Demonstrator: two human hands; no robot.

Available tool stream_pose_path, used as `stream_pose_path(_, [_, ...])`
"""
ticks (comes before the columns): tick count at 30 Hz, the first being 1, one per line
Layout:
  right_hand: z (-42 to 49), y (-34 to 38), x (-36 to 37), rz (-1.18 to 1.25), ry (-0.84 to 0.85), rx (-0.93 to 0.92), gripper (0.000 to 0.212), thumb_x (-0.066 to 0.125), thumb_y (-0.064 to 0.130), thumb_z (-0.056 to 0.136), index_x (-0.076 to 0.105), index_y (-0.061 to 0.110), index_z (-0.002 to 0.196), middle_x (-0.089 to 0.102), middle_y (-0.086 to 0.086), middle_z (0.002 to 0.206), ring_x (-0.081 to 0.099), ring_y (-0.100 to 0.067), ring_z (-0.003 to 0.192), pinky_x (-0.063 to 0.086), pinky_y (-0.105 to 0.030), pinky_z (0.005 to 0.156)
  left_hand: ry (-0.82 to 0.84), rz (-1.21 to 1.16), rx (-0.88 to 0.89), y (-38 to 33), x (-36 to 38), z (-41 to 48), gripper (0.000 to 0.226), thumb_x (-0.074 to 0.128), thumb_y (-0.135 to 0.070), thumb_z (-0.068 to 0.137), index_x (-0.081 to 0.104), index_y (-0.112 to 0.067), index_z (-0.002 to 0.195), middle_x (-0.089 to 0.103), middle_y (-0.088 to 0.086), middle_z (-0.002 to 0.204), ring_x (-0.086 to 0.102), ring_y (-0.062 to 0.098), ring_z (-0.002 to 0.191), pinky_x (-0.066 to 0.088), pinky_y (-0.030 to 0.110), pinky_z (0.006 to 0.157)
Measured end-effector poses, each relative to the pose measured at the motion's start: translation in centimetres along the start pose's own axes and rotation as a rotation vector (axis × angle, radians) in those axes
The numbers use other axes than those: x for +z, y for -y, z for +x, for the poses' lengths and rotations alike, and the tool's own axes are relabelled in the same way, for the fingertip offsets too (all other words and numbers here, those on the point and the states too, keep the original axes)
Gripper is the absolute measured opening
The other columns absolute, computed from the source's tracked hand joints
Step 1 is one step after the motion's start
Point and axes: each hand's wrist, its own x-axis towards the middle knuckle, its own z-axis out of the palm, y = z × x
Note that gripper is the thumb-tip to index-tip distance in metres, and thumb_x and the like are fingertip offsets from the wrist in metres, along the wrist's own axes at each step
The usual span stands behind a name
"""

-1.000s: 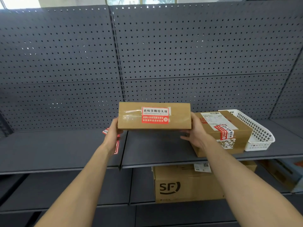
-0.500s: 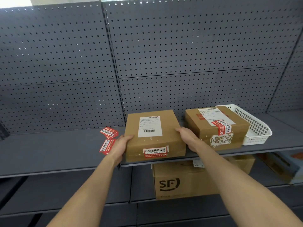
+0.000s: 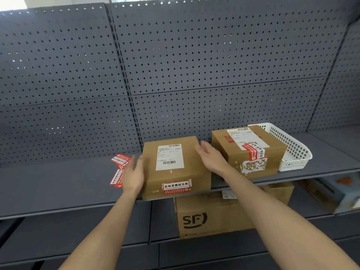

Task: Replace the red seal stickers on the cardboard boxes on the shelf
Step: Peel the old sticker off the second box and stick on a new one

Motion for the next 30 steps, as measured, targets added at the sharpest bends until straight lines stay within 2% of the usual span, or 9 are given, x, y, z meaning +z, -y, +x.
stream_pose_path(6, [2.4,-1.5,-10.6,-0.256,-0.221,-0.209,0.036,0.047,0.024,0.112,0.057,0.026,0.147,0.066,0.007,0.144,0.066,-0.015,0.122,0.055,-0.043,0.107,0.076,0.328,0.485,-6.4,4.8,-2.7,0.058,0.031,-0.062,0.111,0.062,-0.027,0.146,0.066,0.002,0.144,0.054,0.027,0.14,0.04,0.054,0.119])
stream_pose_path(9, [3.4,-5.0,-16.6,-0.5,-0.161,-0.086,0.04,0.047,0.023,0.109,0.055,0.03,0.148,0.063,0.005,0.142,0.075,-0.015,0.099,0.062,-0.039,0.088,0.212,0.396,0.572,-7.6,8.9,-3.7,0.065,0.025,-0.06,0.112,0.06,-0.023,0.152,0.062,-0.001,0.154,0.051,0.021,0.146,0.036,0.047,0.125])
stream_pose_path(12, [4.3,-7.4,-18.7,-0.588,-0.007,-0.004,0.043,0.049,0.029,0.109,0.054,0.03,0.152,0.054,-0.002,0.152,0.069,-0.015,0.114,0.058,-0.031,0.094,0.29,0.446,0.625,-9.0,12.6,-4.5,0.061,0.029,-0.058,0.111,0.058,-0.027,0.154,0.058,-0.004,0.157,0.046,0.018,0.149,0.032,0.045,0.127])
stream_pose_path(16, [5.0,-8.1,-17.1,-0.594,0.03,-0.047,0.045,0.048,0.036,0.109,0.05,0.033,0.153,0.067,0.003,0.113,0.073,-0.008,0.075,0.057,-0.021,0.061,0.287,0.489,0.657,-12.0,16.5,-5.4,0.048,0.038,-0.05,0.114,0.059,-0.029,0.152,0.062,-0.006,0.152,0.049,0.019,0.143,0.036,0.044,0.123])
stream_pose_path(18, [4.8,-7.1,-15.9,-0.567,0.065,-0.063,0.044,0.043,0.032,0.112,0.047,0.029,0.156,0.067,-0.001,0.121,0.075,-0.01,0.083,0.065,-0.027,0.068,0.28,0.547,0.697,-13.1,18.2,-6.1,0.045,0.038,-0.048,0.114,0.061,-0.029,0.148,0.064,-0.007,0.147,0.051,0.017,0.14,0.037,0.045,0.122])
stream_pose_path(20, [4.7,-6.4,-15.3,-0.561,0.123,-0.084,0.047,0.037,0.029,0.115,0.043,0.024,0.161,0.057,-0.009,0.15,0.07,-0.02,0.118,0.062,-0.036,0.097,0.271,0.59,0.724,-13.6,19.7,-7.0,0.044,0.04,-0.047,0.114,0.063,-0.028,0.146,0.065,-0.008,0.144,0.051,0.014,0.138,0.035,0.046,0.124])
stream_pose_path(22, [4.7,-5.9,-15.3,-0.613,0.173,-0.094,0.051,0.036,0.025,0.115,0.037,0.024,0.166,0.03,-0.005,0.175,0.037,-0.026,0.155,0.032,-0.042,0.126,0.275,0.632,0.732,-13.7,20.5,-7.7,0.041,0.042,-0.046,0.113,0.066,-0.027,0.142,0.067,-0.009,0.141,0.053,0.012,0.135,0.035,0.045,0.123])
stream_pose_path(24, [4.7,-5.6,-15.5,-0.625,0.205,-0.081,0.056,0.04,0.02,0.113,0.033,0.027,0.168,0.017,0.001,0.179,0.02,-0.024,0.163,0.017,-0.043,0.132,0.292,0.661,0.718,-13.5,21.0,-8.2,0.036,0.048,-0.042,0.112,0.068,-0.027,0.138,0.067,-0.011,0.14,0.054,0.011,0.132,0.036,0.042,0.123])
stream_pose_path(30, [5.6,-6.6,-15.6,-0.538,0.23,-0.076,0.06,0.047,0.021,0.111,0.032,0.03,0.168,0.015,0.006,0.179,0.013,-0.023,0.165,0.014,-0.048,0.134,0.294,0.648,0.696,-13.5,20.7,-9.6,0.032,0.056,-0.038,0.11,0.068,-0.029,0.138,0.066,-0.012,0.145,0.056,0.011,0.136,0.041,0.039,0.122])
